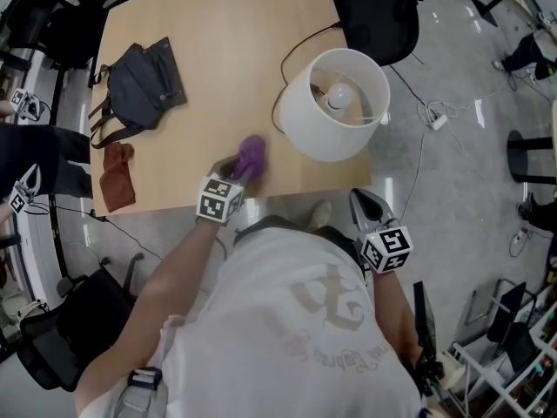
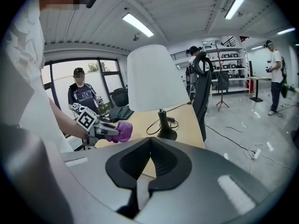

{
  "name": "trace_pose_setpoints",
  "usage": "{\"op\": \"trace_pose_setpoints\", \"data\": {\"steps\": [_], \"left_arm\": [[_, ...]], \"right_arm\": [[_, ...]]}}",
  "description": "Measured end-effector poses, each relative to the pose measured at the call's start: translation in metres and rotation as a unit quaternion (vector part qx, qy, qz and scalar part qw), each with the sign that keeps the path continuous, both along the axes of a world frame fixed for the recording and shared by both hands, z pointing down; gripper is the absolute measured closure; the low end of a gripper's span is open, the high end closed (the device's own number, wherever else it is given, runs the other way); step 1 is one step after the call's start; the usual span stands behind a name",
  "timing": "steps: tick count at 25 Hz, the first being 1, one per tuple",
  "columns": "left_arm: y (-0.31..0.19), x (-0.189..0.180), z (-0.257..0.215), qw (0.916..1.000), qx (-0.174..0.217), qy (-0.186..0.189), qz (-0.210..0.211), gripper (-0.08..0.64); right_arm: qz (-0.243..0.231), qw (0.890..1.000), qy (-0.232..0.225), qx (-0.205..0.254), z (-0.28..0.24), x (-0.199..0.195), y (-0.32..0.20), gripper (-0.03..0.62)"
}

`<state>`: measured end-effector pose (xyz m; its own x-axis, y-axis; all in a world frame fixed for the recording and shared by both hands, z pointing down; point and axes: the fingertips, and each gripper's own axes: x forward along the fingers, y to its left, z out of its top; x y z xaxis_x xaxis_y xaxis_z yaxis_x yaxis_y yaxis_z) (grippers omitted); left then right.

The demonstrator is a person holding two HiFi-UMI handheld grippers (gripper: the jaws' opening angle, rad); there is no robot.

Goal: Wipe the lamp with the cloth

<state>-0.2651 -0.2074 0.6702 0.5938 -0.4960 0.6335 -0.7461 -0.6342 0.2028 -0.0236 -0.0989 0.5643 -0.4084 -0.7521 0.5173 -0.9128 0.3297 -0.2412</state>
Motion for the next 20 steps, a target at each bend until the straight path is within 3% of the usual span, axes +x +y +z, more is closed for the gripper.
{"op": "trace_pose_setpoints", "data": {"steps": [3,6,13,20], "left_arm": [[0.000,0.003,-0.038,0.9968,0.019,0.071,-0.031,0.448],[0.005,0.011,-0.075,0.9916,0.050,0.110,-0.048,0.448],[0.004,0.037,-0.149,0.9792,0.126,0.140,-0.075,0.448],[0.002,0.068,-0.253,0.9535,0.235,0.151,-0.113,0.453]], "right_arm": [[-0.008,1.000,-0.003,0.006,0.002,-0.002,-0.004,0.580],[-0.026,1.000,-0.007,0.010,0.006,-0.003,-0.007,0.580],[-0.054,0.998,-0.014,0.030,-0.005,0.028,-0.012,0.580],[-0.074,0.996,-0.031,0.046,-0.011,0.070,-0.008,0.580]]}}
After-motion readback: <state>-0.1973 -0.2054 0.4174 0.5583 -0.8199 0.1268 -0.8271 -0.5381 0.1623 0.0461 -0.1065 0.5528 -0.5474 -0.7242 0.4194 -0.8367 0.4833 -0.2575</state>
